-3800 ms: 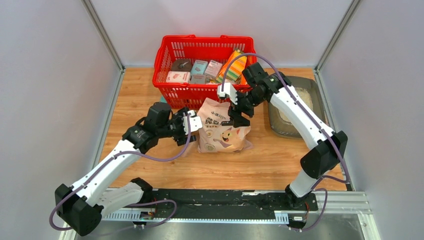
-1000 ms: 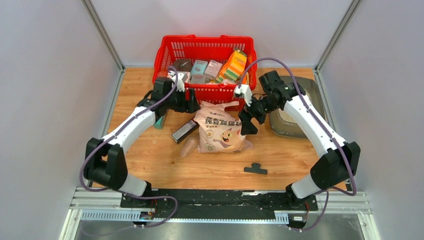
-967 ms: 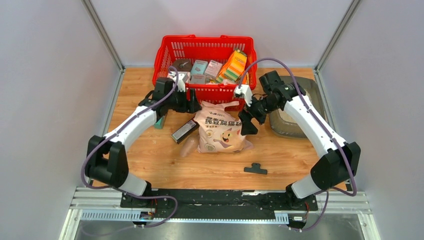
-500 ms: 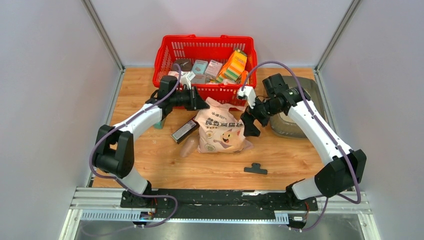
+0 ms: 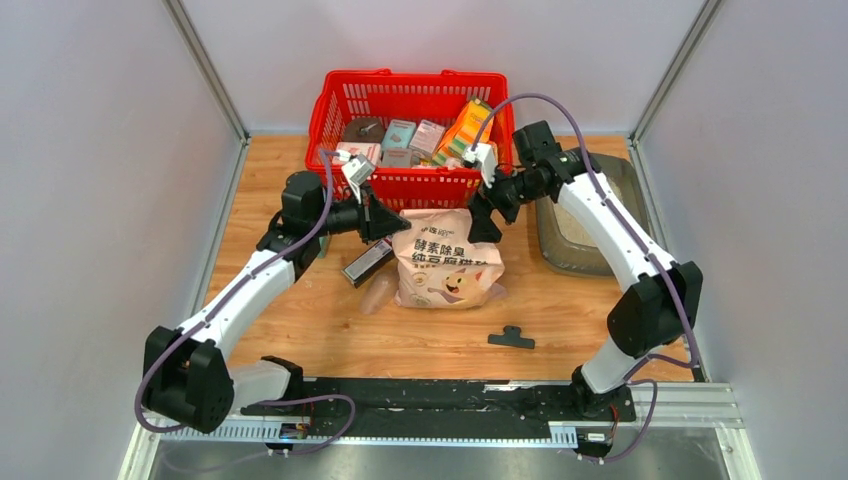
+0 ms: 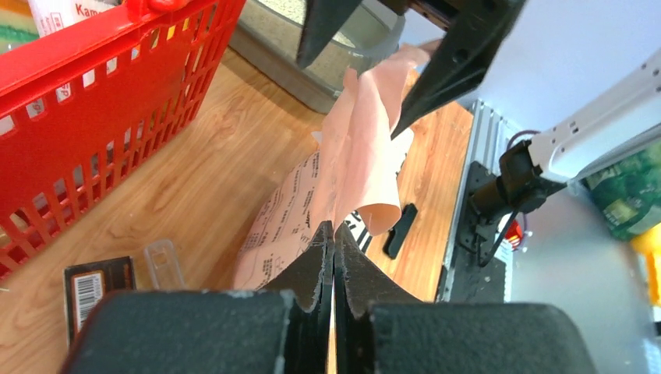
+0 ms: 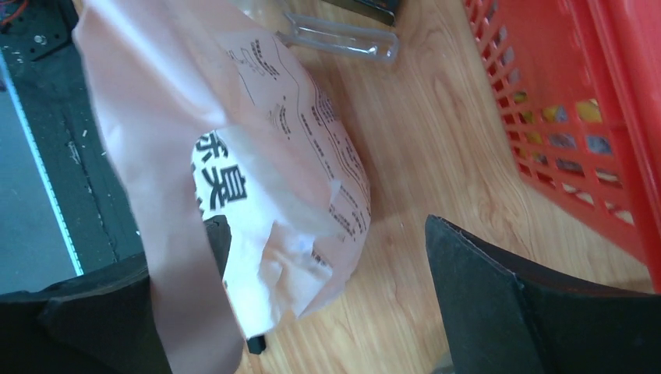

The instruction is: Fill the litter box with clean litter

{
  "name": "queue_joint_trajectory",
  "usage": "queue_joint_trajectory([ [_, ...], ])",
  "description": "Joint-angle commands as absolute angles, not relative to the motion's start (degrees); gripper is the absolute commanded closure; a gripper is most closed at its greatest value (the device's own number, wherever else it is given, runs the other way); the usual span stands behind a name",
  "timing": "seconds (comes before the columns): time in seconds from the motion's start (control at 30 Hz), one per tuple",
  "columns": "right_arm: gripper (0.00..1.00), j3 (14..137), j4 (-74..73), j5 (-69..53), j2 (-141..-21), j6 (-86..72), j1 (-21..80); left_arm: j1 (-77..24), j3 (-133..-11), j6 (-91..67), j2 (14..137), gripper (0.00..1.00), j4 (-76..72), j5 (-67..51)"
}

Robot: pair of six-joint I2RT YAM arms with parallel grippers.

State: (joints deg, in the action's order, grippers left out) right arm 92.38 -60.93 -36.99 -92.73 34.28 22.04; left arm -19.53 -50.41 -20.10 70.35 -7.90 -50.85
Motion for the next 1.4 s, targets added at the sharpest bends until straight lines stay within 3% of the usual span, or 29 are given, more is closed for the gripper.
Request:
queue_joint_trajectory([
  [0.0, 0.01, 96.58, -57.3, -45.17, -96.23, 35.5, 23.72, -19.6, -50.19, -12.41, 66.72, 1.0, -6.95, -53.79],
  [0.1, 0.11, 99.3, -59.23, -47.72, -99.49, 36.38, 25.92, -19.42, -50.27, -10.47, 66.1, 1.0, -4.66, -53.53],
  [0.17, 0.32, 100.28, -60.29, -48.77, -100.37, 36.65, 26.63, -19.25, -50.97, -9.58, 65.92, 1.0, -2.29, -52.74],
  [0.23, 0.48, 101.16, -60.47, -48.87, -99.85, 36.65, 27.07, -19.16, -53.07, -5.99, 65.83, 0.87, 3.04, -51.59],
  [0.27, 0.61, 101.34, -60.56, -48.08, -99.32, 37.26, 27.07, -19.25, -54.04, -4.24, 65.74, 0.78, 5.16, -51.33],
  [0.3, 0.66, 101.34, -60.64, -47.38, -97.75, 37.96, 27.33, -19.25, -55.1, -0.3, 65.66, 0.62, 7.1, -50.28],
  [0.37, 0.85, 101.25, -61.52, -45.19, -95.99, 41.72, 27.86, -19.25, -58.0, 4.81, 65.57, 0.51, 11.85, -49.84],
  [0.47, 0.97, 100.72, -61.96, -42.81, -93.26, 44.9, 29.35, -19.42, -62.39, 14.66, 66.53, 0.27, 16.69, -48.69],
  [0.57, 1.0, 101.42, -61.96, -41.75, -92.72, 45.61, 31.02, -20.39, -68.45, 23.62, 69.16, 0.25, 23.36, -49.22],
  [0.97, 1.0, 105.82, -60.56, -40.52, -95.18, 46.49, 33.31, -27.42, -77.43, 40.07, 78.48, 0.27, 34.45, -48.16],
  [1.07, 0.99, 105.65, -60.99, -39.56, -95.45, 47.11, 33.4, -27.68, -78.04, 39.47, 79.89, 0.47, 34.8, -47.9],
  [1.1, 0.96, 105.3, -61.0, -39.12, -95.28, 47.11, 33.4, -27.69, -78.48, 38.85, 80.07, 0.67, 34.72, -47.9],
  [1.2, 0.72, 104.06, -59.16, -34.99, -94.4, 41.68, 32.7, -27.69, -80.07, 36.3, 79.98, 1.0, 34.46, -47.64],
  [1.23, 0.51, 103.89, -56.71, -34.28, -93.96, 38.88, 32.0, -27.69, -80.16, 35.6, 79.63, 1.0, 34.11, -47.29],
  [1.33, 0.21, 103.89, -50.74, -35.06, -92.47, 24.82, 26.47, -27.6, -78.85, 31.74, 77.26, 1.0, 30.68, -42.64],
  [1.37, 0.18, 104.76, -49.84, -36.72, -92.29, 21.48, 23.15, -27.6, -78.14, 30.34, 75.34, 1.0, 29.63, -41.06],
])
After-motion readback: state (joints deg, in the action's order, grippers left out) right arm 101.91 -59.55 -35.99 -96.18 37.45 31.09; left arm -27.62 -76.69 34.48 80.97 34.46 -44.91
